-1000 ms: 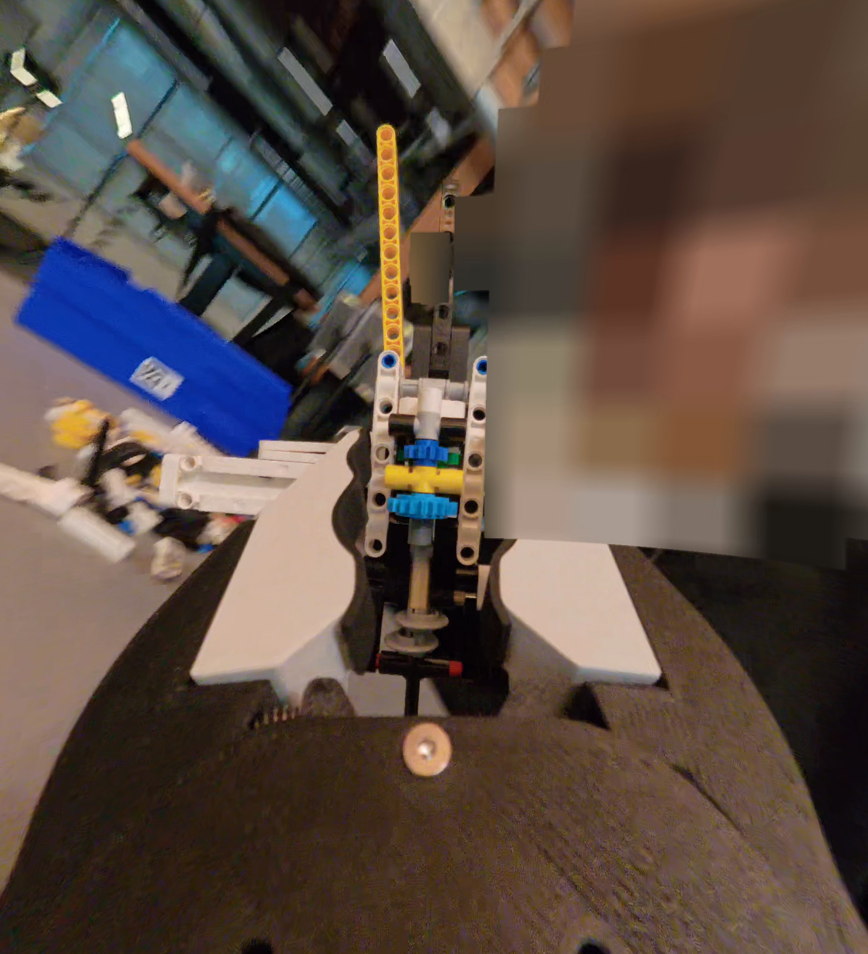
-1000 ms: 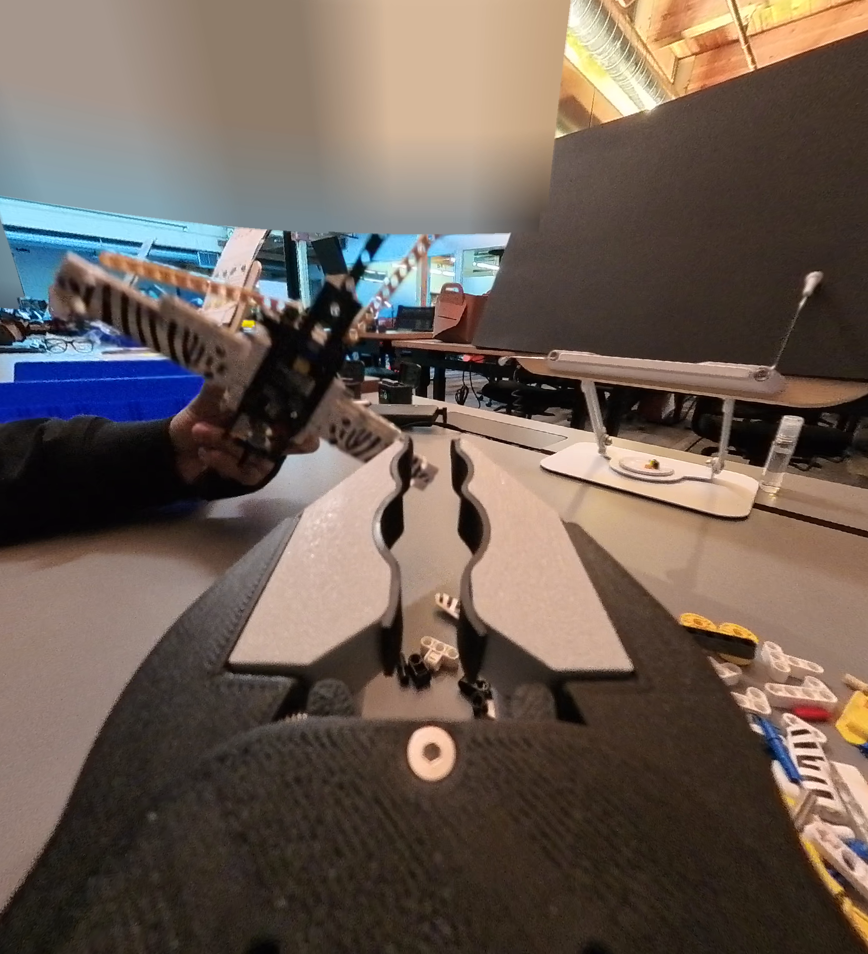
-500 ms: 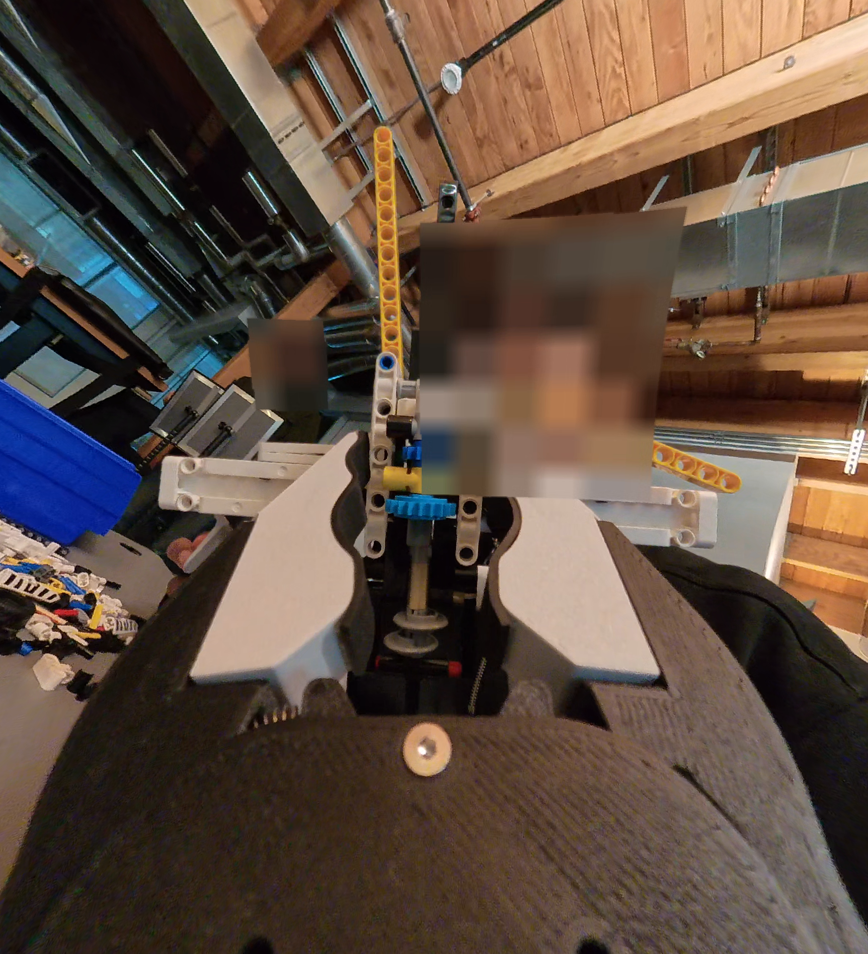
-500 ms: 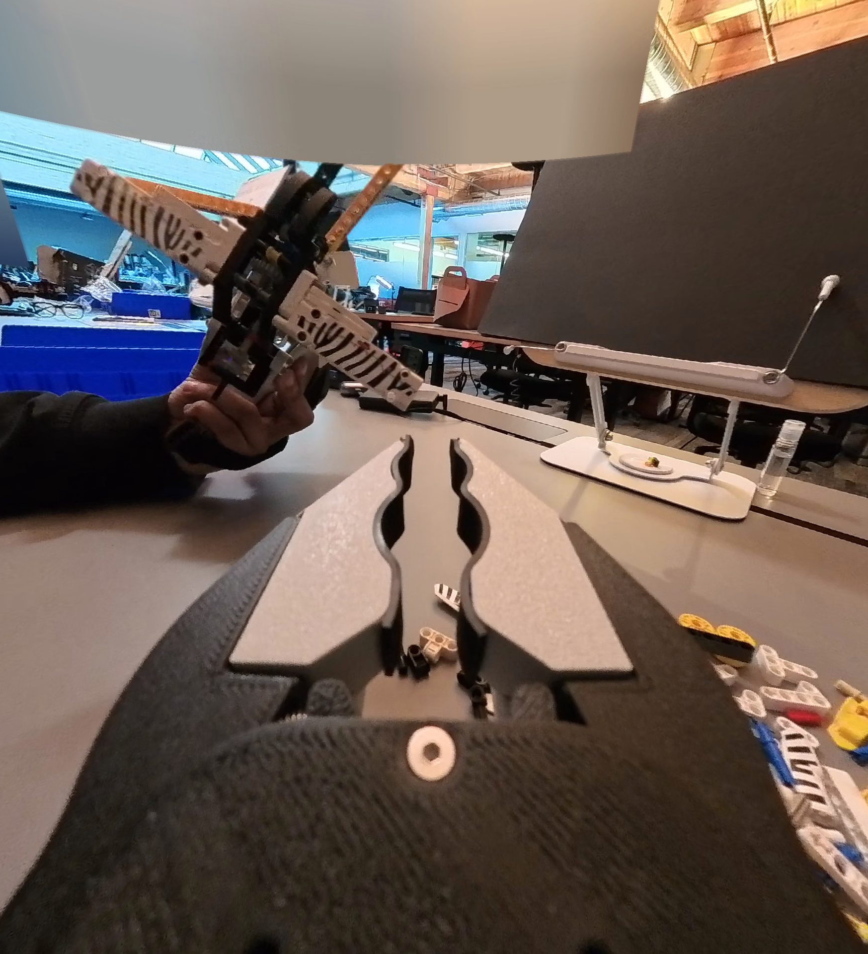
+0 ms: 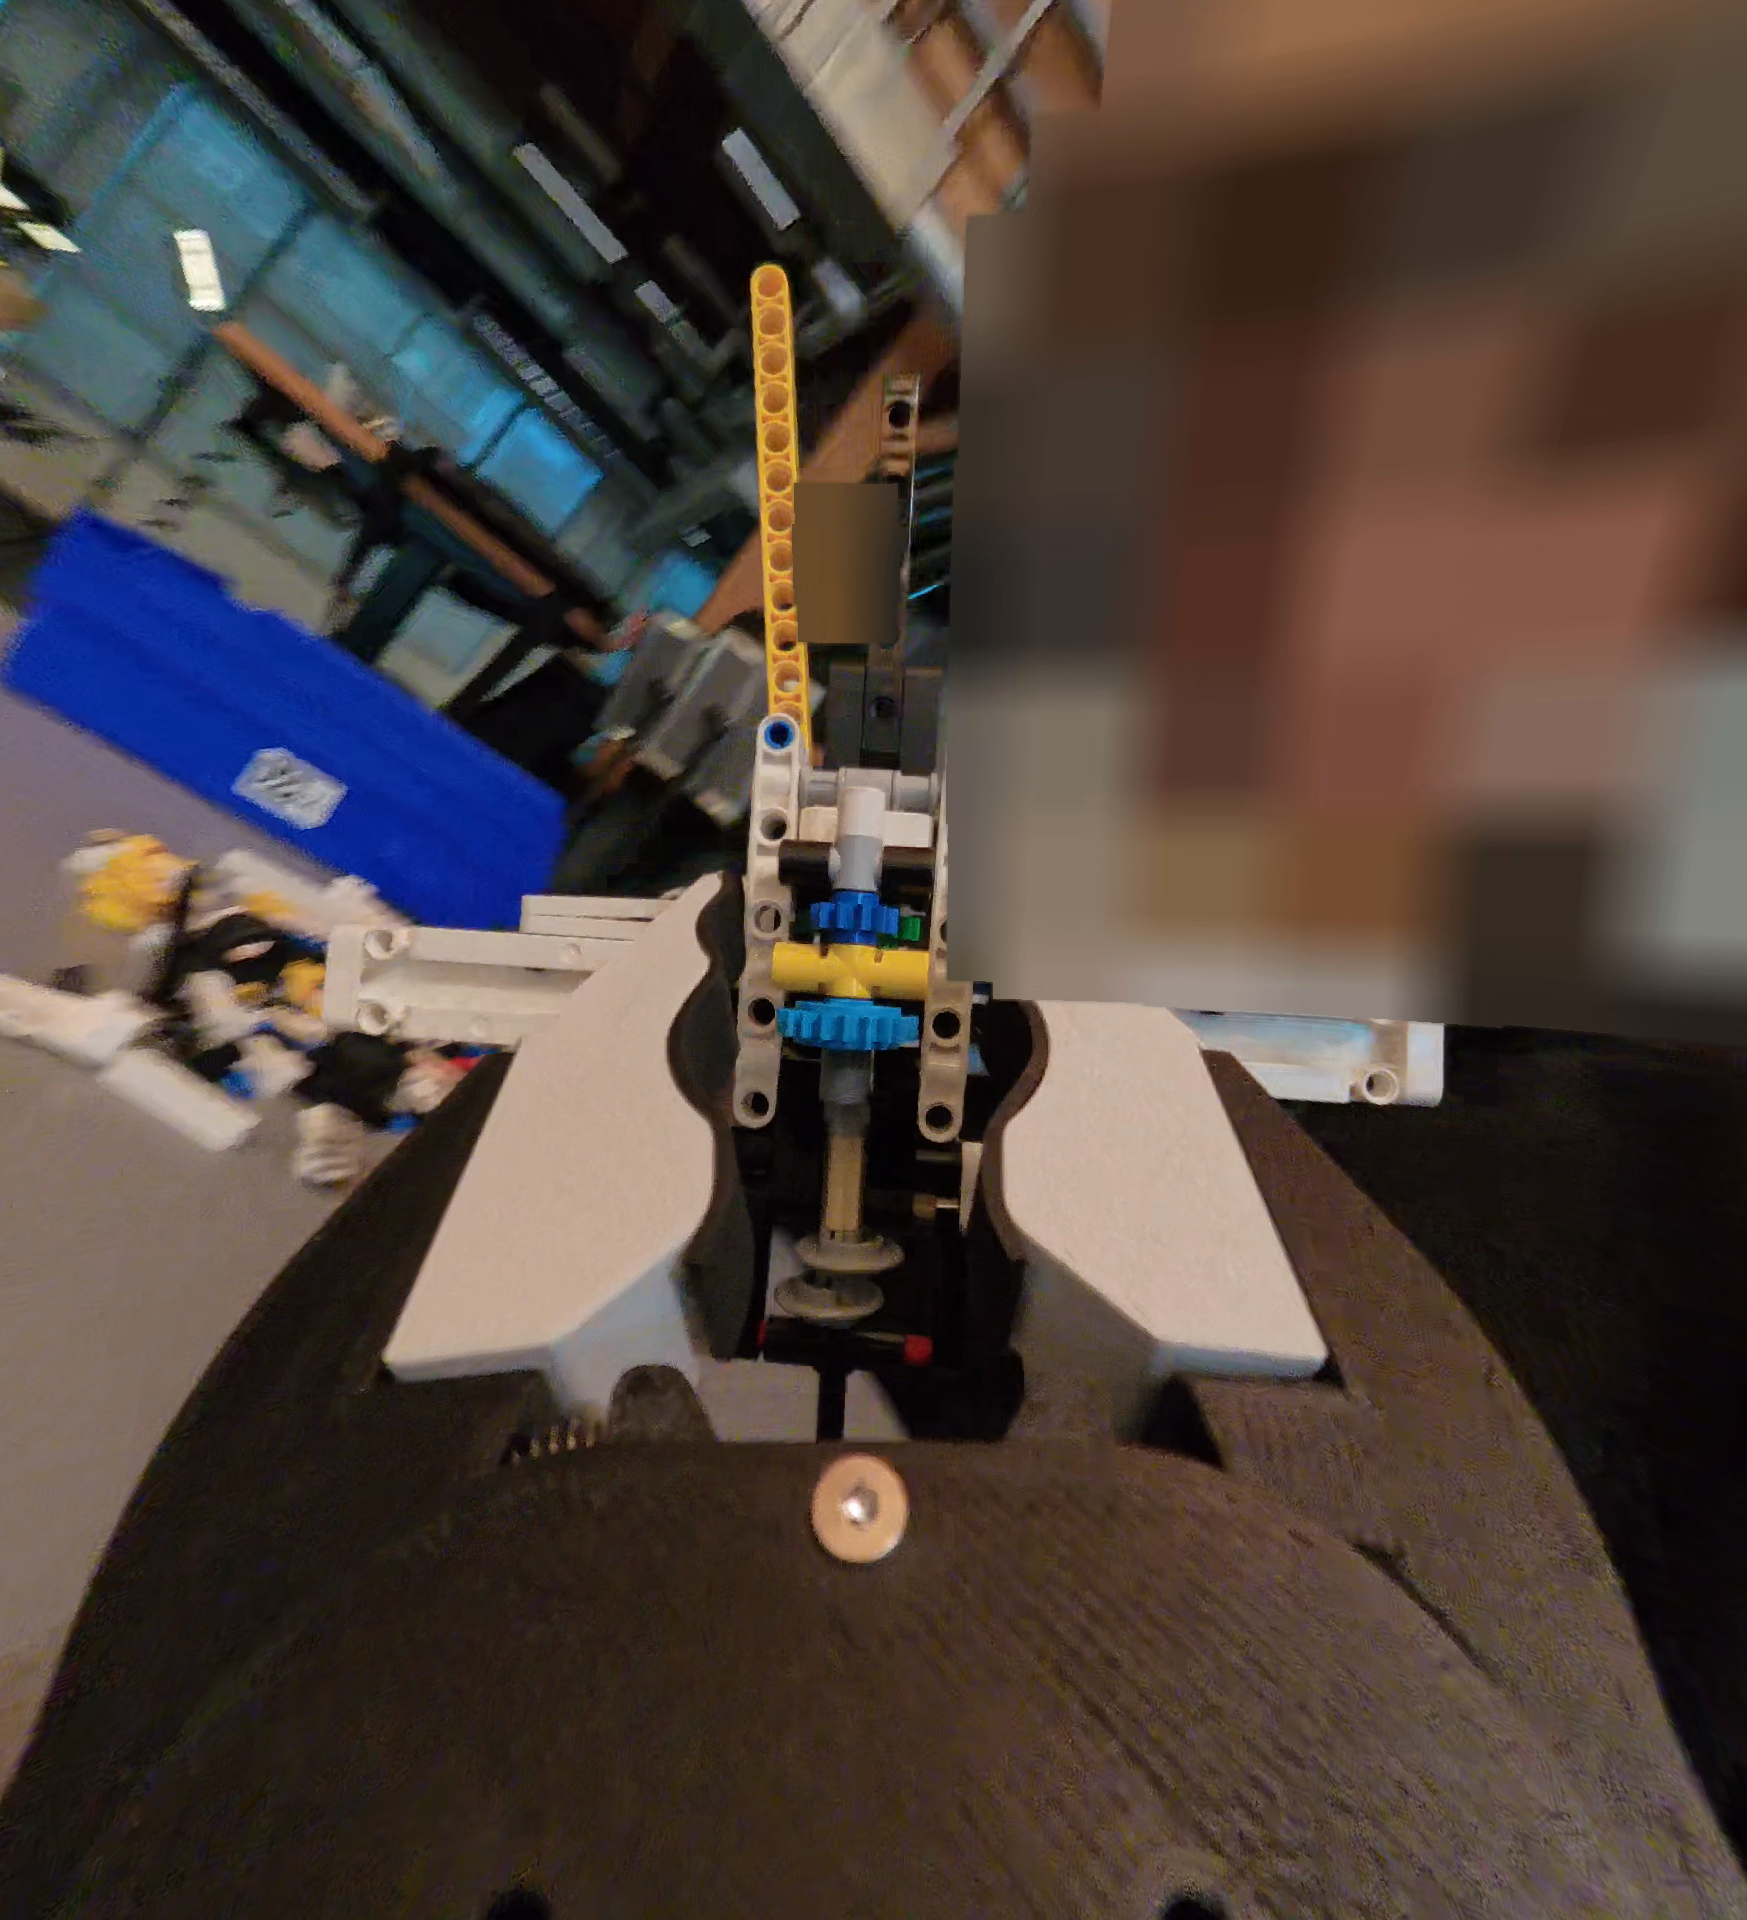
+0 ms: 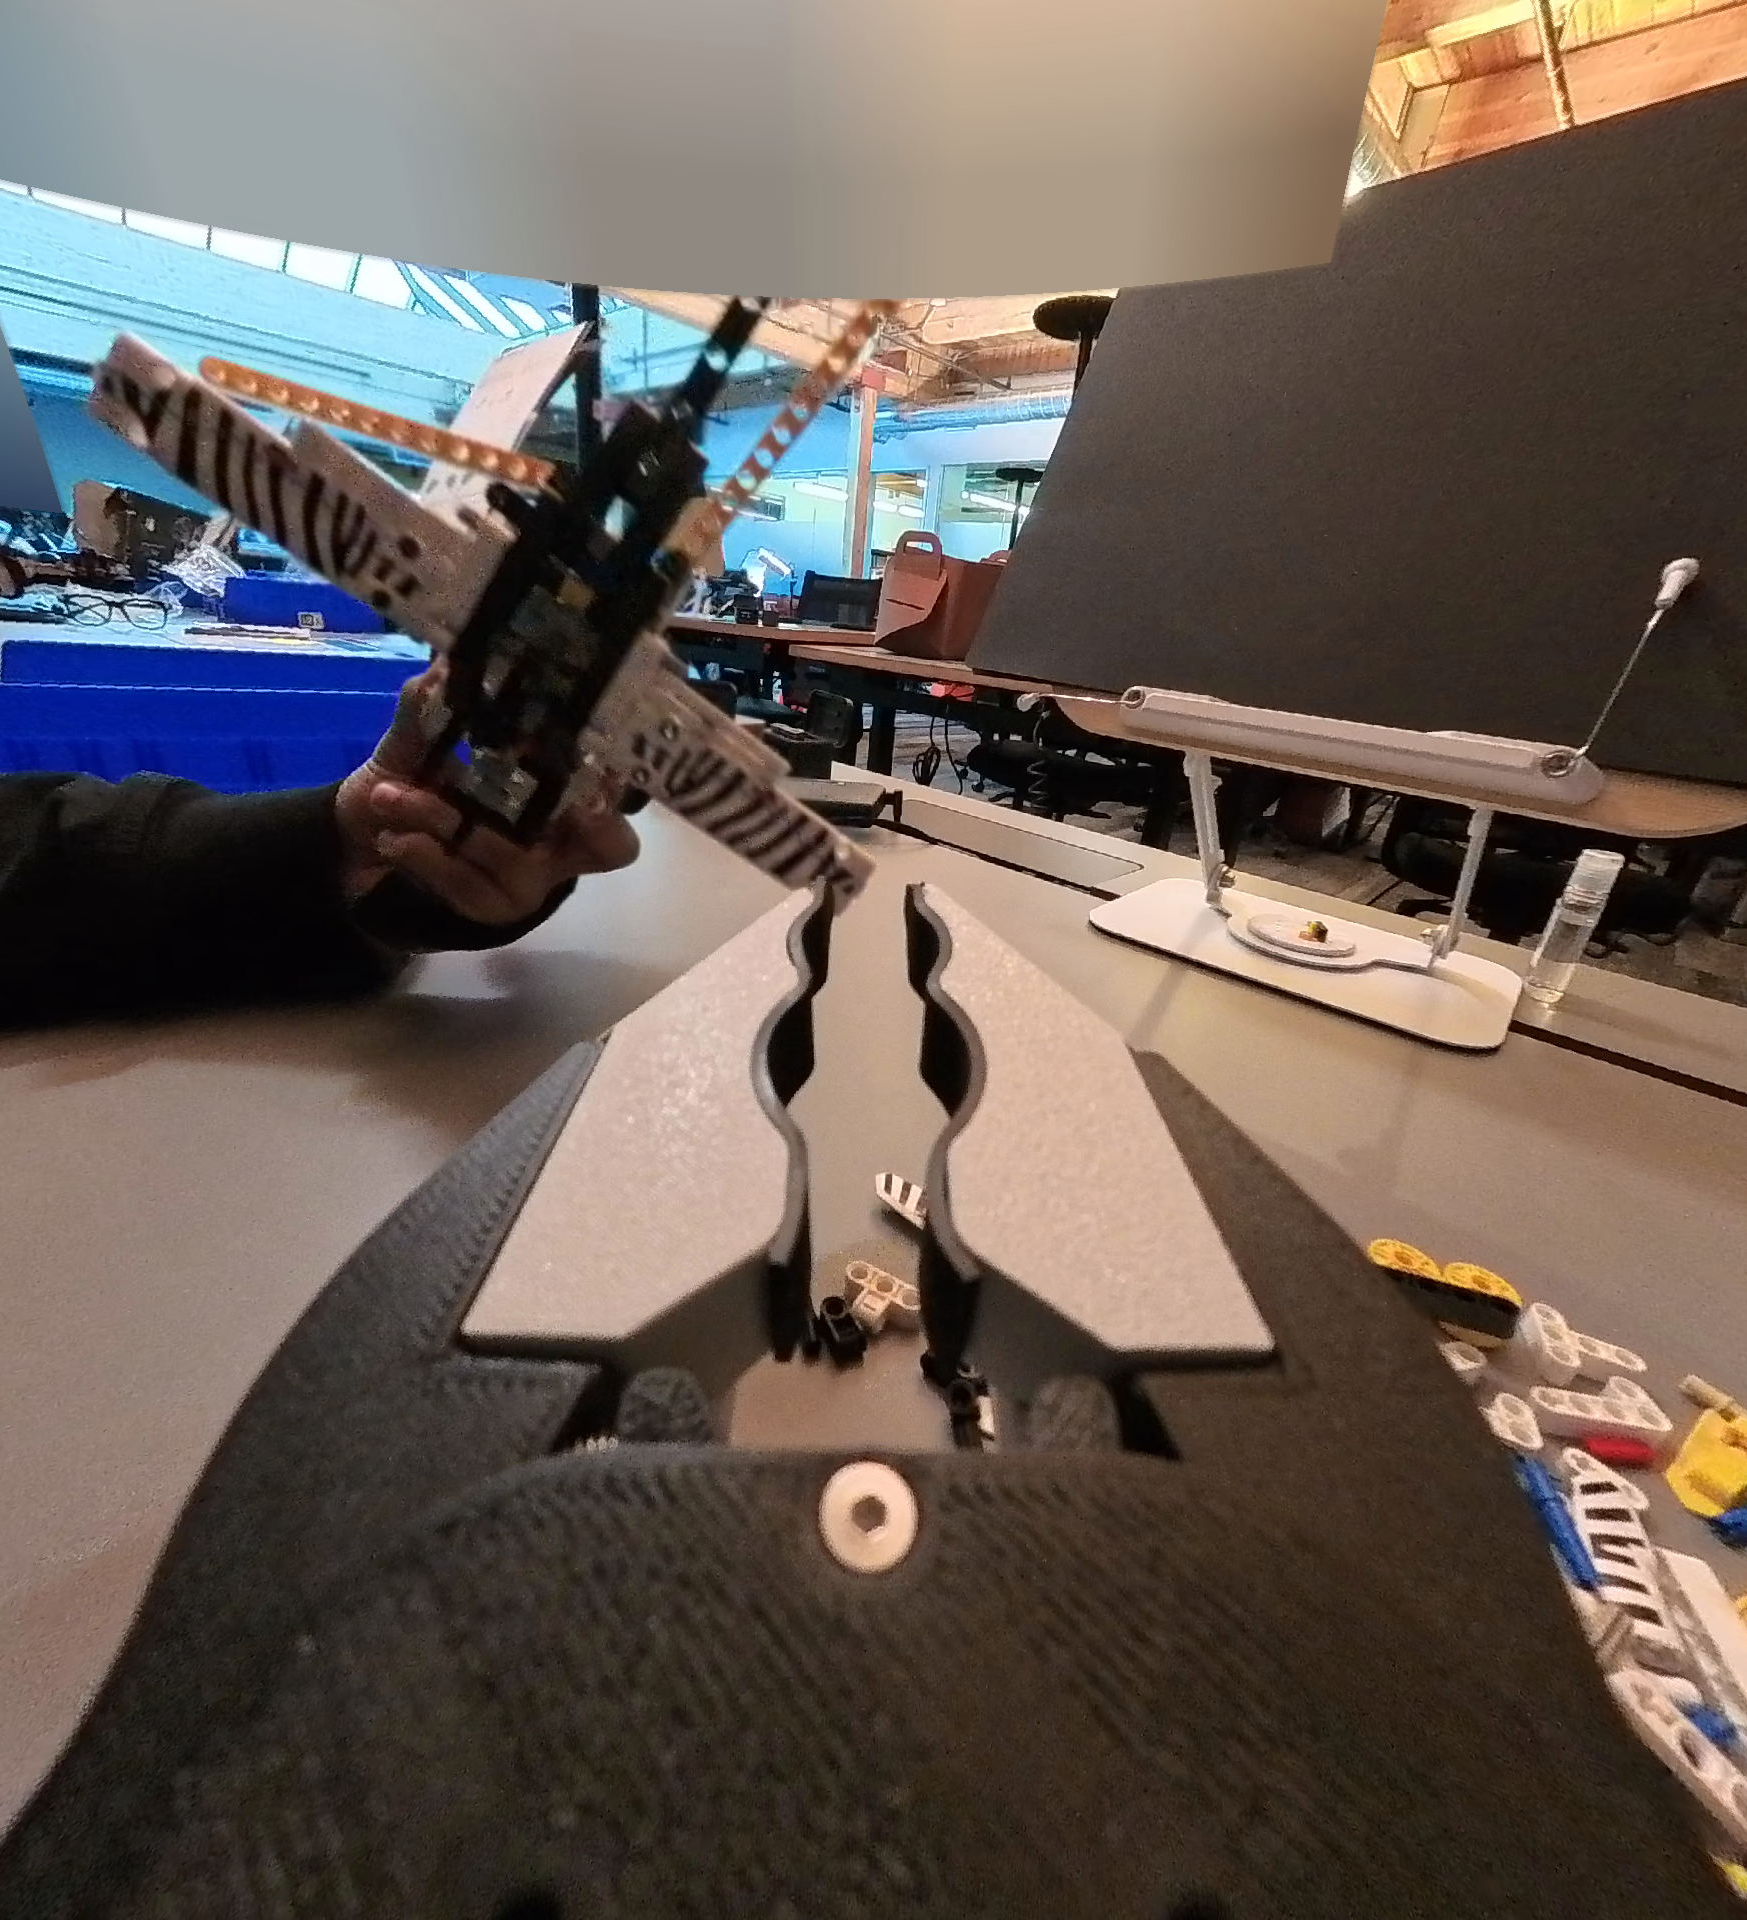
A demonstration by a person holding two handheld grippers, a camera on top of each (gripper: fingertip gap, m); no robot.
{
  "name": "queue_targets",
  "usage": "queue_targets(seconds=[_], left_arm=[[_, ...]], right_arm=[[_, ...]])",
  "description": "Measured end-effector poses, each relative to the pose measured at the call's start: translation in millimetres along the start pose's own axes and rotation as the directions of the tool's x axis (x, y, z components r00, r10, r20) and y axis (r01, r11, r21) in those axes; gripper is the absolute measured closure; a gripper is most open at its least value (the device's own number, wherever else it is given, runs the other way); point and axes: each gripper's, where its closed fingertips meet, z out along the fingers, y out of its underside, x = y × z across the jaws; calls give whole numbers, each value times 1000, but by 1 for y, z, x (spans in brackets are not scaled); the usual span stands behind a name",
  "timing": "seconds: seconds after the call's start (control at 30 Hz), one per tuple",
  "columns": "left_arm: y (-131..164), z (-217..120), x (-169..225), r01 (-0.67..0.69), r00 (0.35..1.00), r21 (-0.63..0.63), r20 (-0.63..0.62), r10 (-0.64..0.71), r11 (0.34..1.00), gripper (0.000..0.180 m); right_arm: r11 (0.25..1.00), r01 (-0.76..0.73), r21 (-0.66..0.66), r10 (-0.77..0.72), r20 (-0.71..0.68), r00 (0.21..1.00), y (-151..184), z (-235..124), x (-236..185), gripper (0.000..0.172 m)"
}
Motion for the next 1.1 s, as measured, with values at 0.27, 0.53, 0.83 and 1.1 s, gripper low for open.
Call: queue_targets(seconds=[0.27, 0.53, 0.83, 1.1], left_arm=[[32, 0, -52, -341, 752, -443, 400, 523, 829, 137], [55, -6, -76, -401, 451, -749, 340, 825, 528, 138], [65, -5, -81, -418, 294, -844, 223, 929, 335, 137], [71, -2, -82, -415, 237, -875, 162, 958, 250, 136]], right_arm=[[1000, 3, -2, -3, 0, 1000, 0, 0, 0, 159], [1000, 10, -7, -10, 0, 1000, 1, 1, -1, 159], [1000, 15, -11, -15, 4, 1000, 2, 2, -2, 160], [997, 71, -34, -71, 21, 997, 5, 5, -9, 160]])
